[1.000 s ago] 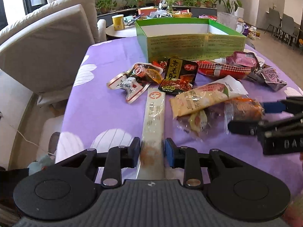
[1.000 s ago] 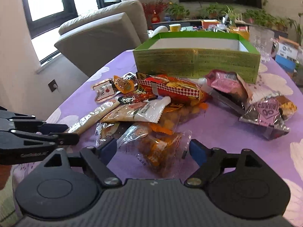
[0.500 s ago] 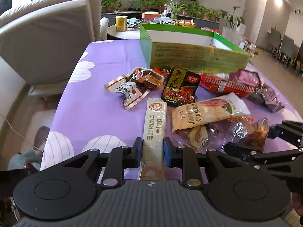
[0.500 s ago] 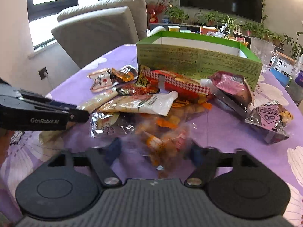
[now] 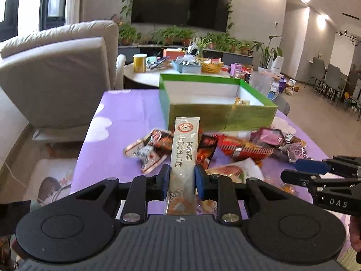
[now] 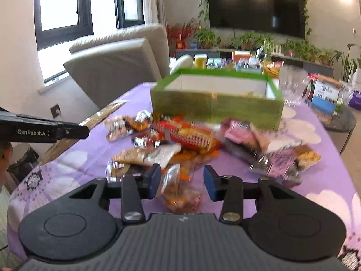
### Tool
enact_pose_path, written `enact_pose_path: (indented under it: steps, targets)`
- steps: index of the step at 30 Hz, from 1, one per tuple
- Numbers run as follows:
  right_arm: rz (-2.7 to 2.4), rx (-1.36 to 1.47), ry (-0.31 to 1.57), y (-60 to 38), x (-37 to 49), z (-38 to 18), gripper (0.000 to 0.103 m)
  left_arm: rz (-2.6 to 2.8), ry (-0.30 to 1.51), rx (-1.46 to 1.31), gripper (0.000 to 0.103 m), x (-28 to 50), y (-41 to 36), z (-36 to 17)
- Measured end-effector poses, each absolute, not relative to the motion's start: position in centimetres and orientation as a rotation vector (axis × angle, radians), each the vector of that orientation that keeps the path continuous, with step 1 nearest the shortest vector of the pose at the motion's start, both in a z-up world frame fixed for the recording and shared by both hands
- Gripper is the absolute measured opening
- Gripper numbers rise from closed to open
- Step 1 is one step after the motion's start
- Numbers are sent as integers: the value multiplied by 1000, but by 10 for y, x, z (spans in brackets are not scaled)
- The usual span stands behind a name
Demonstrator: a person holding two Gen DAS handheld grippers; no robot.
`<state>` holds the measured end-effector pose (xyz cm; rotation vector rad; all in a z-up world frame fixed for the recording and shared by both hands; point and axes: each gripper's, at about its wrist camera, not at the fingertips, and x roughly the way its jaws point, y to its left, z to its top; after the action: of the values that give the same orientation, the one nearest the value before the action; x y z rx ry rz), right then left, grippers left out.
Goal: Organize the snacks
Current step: 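Grasp the clear bag of orange snacks with the right gripper while the left gripper holds the stick packet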
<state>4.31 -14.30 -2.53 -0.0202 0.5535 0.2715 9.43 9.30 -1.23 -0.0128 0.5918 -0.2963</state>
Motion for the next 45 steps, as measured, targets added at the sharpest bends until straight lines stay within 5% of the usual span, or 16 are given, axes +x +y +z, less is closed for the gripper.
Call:
enact_pose_path:
  steps: [5,9,39,45]
  targets:
    - [258,-46,561,-145,47,-28,47,-298,595,-6,22,98,86,-12]
    - [250,-55,598,-145,39,-37,63,-283,613,-1,22,99,87,-16]
    - [281,131,660,-147,60,-70,62,-256,650,-16,22,102,95,-28]
    - [307,130,602,-154,52,-55,52,-263,625,-16,22,101,94,-21]
